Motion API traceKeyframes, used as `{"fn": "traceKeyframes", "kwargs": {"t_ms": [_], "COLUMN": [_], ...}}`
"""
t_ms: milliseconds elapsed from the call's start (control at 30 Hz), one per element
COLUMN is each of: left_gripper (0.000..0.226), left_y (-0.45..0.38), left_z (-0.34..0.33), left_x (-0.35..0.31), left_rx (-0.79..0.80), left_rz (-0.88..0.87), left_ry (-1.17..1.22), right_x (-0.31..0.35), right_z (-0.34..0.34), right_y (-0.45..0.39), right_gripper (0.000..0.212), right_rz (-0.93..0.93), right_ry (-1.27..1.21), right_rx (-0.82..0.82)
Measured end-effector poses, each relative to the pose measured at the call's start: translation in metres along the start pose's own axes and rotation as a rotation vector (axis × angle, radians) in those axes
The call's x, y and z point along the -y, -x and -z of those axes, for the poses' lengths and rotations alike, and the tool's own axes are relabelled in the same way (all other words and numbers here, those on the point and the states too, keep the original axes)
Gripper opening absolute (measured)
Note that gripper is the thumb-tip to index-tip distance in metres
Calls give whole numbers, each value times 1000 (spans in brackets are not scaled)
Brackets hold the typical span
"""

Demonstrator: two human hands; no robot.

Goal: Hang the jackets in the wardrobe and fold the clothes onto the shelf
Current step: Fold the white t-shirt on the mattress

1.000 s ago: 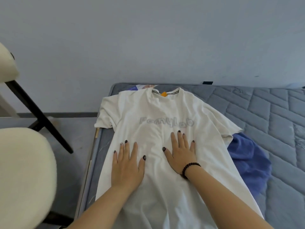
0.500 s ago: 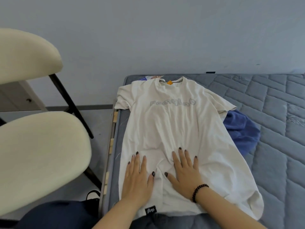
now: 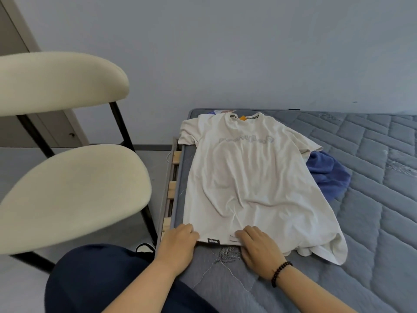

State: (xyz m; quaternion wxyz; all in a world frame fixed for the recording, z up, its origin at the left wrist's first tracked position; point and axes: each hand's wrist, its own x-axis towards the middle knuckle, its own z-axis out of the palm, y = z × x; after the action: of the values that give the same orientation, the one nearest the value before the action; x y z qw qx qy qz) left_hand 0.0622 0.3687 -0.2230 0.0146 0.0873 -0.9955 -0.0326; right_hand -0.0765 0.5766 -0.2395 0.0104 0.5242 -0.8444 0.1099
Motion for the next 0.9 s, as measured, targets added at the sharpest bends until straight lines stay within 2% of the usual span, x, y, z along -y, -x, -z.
{"fn": "traceKeyframes", "kwargs": {"t_ms": [67,133,167,233,300,467,600,667,800,900], "left_gripper": [32,15,14,29,32,14,15,17,41,55], "left_y": [5,15,19,30,40,53,53,51,46,38], "left_z": [8,22,26,32,37,40,44,43,34,29], "left_x": [3,3,6,15,26,26,20,19,7,-10], "left_rx": [-48,-52,-50,65,87,152,253,292,285,208], "left_rz": [33,91,140,226,314,447,585,626,503,283], "left_ry": [32,136,196,310,374,156,-16,-75,-214,-185], "right_x": [-5,-8,-8,-13,-21,-30,-23,-16,-9,-20], "right_z": [1,8,12,16,13,-1,5,7,4,4], "right_y": [-1,2,4,11,23,48,50,52,54,61], "right_gripper": [28,19,14,16,20,5,15,18,44,56], "right_rz": [3,49,75,110,113,148,183,208,130,-41], "right_ry": [10,-7,-17,-37,-88,-165,-201,-144,-1,98], "right_rx": [-23,-25,-12,5,11,66,101,52,-137,-281]}}
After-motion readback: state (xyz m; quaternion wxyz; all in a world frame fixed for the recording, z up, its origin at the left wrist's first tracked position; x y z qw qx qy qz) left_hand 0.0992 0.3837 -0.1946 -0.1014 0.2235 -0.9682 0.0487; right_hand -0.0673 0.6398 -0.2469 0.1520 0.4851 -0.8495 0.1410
